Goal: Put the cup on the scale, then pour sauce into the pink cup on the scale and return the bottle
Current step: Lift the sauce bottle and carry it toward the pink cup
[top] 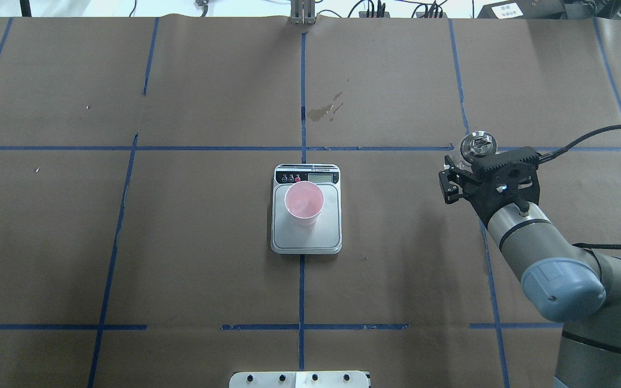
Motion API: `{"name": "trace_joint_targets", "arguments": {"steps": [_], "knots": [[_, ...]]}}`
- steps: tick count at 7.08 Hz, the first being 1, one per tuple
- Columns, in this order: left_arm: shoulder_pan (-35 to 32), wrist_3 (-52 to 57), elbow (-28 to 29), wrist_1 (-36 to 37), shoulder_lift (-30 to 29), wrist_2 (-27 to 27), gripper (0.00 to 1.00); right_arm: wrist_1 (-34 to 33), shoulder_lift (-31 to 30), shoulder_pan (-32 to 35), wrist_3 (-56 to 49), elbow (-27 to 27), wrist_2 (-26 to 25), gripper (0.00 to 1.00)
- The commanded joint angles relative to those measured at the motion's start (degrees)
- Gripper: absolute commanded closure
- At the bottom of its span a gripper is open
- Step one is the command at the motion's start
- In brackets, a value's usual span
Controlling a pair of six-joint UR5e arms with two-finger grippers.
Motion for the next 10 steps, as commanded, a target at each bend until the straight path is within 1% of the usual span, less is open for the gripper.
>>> {"name": "trace_joint_targets", "arguments": {"steps": [1,2,3,4,5,6,7,8,10], "knots": [[0.0,0.0,-0.1,0.1,0.0,0.0,0.00,-3.6,2.6,-0.5,-8.9,-0.3,-0.5,1.00],[-0.1,0.0,-0.1,0.1,0.1,0.0,0.00,-12.1,6.7,-0.9,-9.1,-0.2,-1.7,1.00],[-0.1,0.0,-0.1,0.2,0.1,0.0,0.00,-23.8,12.3,-3.5,-9.2,-0.2,-5.9,1.00],[-0.1,0.0,-0.1,0.3,0.0,0.0,0.00,-34.3,17.6,-5.0,-10.4,-0.2,-6.4,1.00],[-0.1,0.0,0.0,0.4,0.0,0.0,0.00,-42.4,21.9,-6.6,-14.4,-0.5,-6.4,1.00],[-0.1,0.0,0.0,0.4,0.0,0.0,0.00,-47.4,22.9,-7.5,-17.3,-0.5,-6.5,1.00],[-0.1,0.0,0.0,0.5,0.0,0.0,0.00,-51.6,25.2,-7.5,-23.1,-1.1,-6.4,1.00],[-0.1,0.0,0.1,0.5,0.1,0.0,0.00,-55.1,27.0,-7.6,-23.8,-2.1,-6.4,1.00],[-0.1,0.0,0.0,0.5,0.1,0.0,0.00,-60.3,31.5,-7.6,-23.9,-6.0,-6.6,1.00]]}}
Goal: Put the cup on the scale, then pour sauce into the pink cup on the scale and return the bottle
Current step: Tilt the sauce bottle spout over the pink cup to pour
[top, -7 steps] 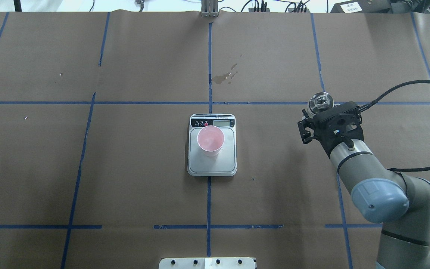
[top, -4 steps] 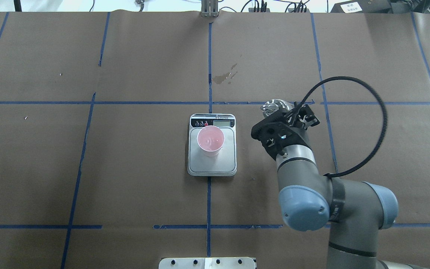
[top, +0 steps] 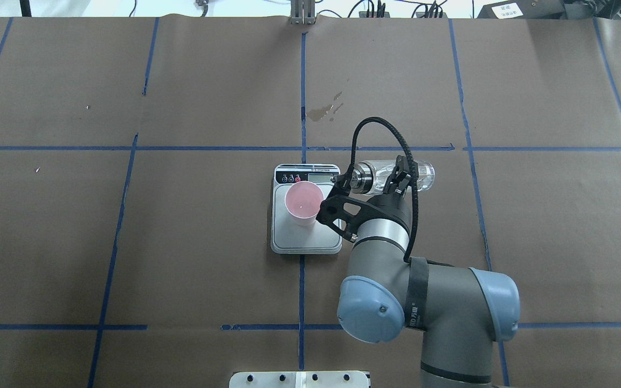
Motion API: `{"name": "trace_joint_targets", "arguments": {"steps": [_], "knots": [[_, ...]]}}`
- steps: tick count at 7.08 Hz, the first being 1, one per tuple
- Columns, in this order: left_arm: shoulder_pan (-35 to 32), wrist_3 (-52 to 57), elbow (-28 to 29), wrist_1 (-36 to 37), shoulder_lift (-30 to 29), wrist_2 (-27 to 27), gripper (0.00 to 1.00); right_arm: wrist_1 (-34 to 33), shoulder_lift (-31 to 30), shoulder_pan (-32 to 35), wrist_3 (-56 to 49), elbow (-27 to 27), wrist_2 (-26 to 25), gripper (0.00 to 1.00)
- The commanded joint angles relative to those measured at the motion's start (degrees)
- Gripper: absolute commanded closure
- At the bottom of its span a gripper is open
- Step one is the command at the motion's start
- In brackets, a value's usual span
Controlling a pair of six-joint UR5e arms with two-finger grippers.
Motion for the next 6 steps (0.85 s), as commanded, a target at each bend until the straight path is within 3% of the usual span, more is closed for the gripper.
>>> {"name": "trace_joint_targets", "arguments": {"steps": [1,5,6], "knots": [[0.0,0.0,-0.1,0.1,0.0,0.0,0.00,-4.0,3.9,0.3,-0.3,-4.1,-0.3,1.00],[0.0,0.0,-0.2,0.1,-0.1,-0.1,0.00,-5.1,6.2,0.7,-6.0,-9.8,-6.3,1.00],[0.0,0.0,-0.2,0.0,-0.1,-0.1,0.00,-9.5,7.5,0.7,-8.1,-10.6,-9.0,1.00]]}}
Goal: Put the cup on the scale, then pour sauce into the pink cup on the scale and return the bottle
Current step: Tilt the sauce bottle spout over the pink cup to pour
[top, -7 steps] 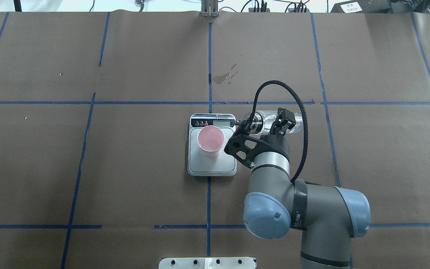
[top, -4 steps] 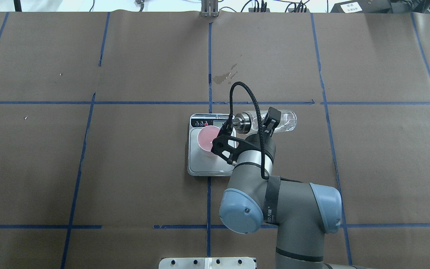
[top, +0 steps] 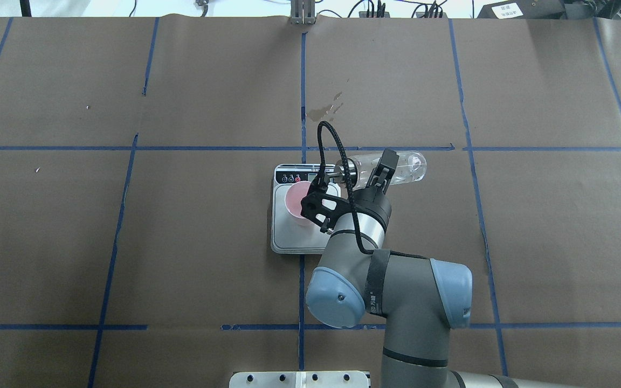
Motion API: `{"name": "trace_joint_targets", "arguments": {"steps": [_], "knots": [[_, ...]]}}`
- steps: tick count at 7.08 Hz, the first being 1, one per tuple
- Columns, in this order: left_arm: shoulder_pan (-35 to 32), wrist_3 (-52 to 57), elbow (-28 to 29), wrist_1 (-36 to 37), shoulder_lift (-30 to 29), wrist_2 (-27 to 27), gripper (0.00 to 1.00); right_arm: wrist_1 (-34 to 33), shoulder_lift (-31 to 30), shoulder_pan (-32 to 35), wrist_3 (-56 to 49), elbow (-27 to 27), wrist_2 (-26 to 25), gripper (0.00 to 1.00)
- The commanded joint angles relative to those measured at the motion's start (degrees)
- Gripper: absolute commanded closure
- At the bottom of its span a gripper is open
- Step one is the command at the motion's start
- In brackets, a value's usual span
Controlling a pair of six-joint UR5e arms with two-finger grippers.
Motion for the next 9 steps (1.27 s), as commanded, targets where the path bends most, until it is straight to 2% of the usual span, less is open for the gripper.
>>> {"name": "trace_joint_targets", "arguments": {"steps": [1,4,9], "knots": [[0.0,0.0,0.0,0.0,0.0,0.0,0.00,-6.5,2.6,0.0,-5.9,-1.4,-5.1,1.00],[0.1,0.0,0.1,0.0,0.0,0.0,0.00,-7.1,2.4,0.0,-12.3,-1.9,-9.9,1.00],[0.1,0.0,0.0,0.0,-0.1,0.0,0.00,-7.5,-0.2,-0.2,-16.4,-1.8,-16.3,1.00]]}}
